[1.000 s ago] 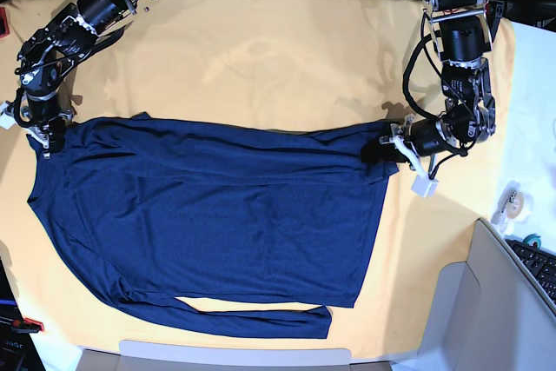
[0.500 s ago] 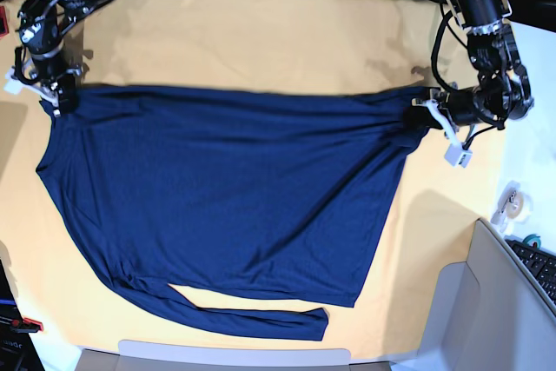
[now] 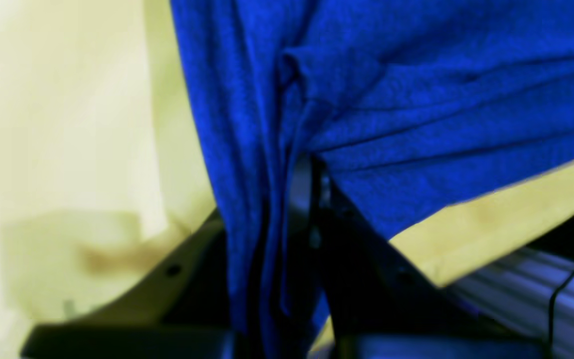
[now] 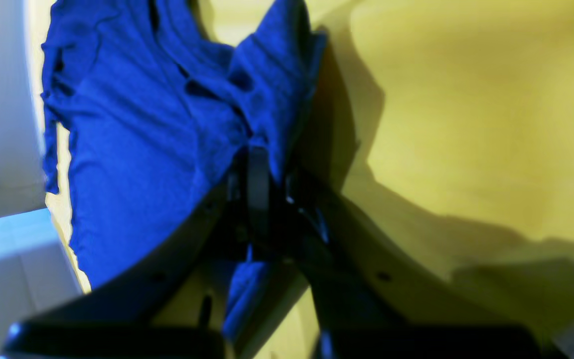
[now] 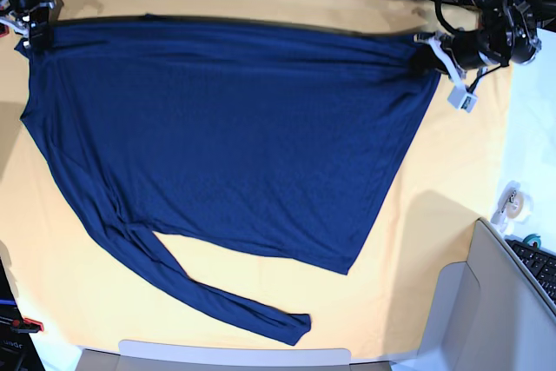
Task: Fold the T-shirt properly
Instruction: 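Drag the shirt toward the robot base with both grippers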
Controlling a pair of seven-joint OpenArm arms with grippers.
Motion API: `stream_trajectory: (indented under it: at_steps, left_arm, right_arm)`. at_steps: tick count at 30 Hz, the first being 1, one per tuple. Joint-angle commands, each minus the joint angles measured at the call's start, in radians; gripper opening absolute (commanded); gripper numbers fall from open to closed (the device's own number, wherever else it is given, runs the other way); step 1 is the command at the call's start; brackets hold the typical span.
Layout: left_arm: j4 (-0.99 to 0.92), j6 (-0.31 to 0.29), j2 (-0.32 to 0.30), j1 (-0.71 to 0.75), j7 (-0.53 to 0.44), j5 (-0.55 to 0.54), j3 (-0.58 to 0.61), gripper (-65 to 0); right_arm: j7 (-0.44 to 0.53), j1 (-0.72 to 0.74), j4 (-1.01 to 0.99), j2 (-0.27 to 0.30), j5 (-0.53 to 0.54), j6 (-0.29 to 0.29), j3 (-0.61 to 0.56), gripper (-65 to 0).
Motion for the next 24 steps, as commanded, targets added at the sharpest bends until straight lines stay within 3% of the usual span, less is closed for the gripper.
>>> stream_trajectory:
  at_steps: [1, 6, 17, 20, 24]
  left_arm:
    - [0.034, -0.001, -0.017, 0.017, -0.001, 0.009, -0.014, -64.9]
    - [0.103, -0.004, 0.031, 0.098, 0.004, 0.009, -0.065, -64.9]
    - [0.109, -0.007, 0.051, 0.110, -0.001, 0.009, -0.060, -64.8]
    - [0.109, -0.005, 0.051, 0.110, -0.001, 0.009, -0.064, -61.3]
    - [0.109, -0.001, 0.052, 0.110, -0.001, 0.009, -0.065, -55.0]
  right_arm:
    - [0.022, -0.022, 0.012, 0.025, -0.012, -0.016, 0.023, -65.0]
    - [0.015, -0.069, 0.012, 0.040, 0.003, -0.016, 0.026, -65.0]
    - [0.014, -0.060, 0.006, 0.006, -0.037, -0.016, 0.020, -65.0]
    - [0.014, -0.068, 0.006, 0.006, -0.038, -0.016, 0.020, -65.0]
    - [-0.038, -0.066, 0.006, -0.012, -0.038, -0.016, 0.029, -56.4]
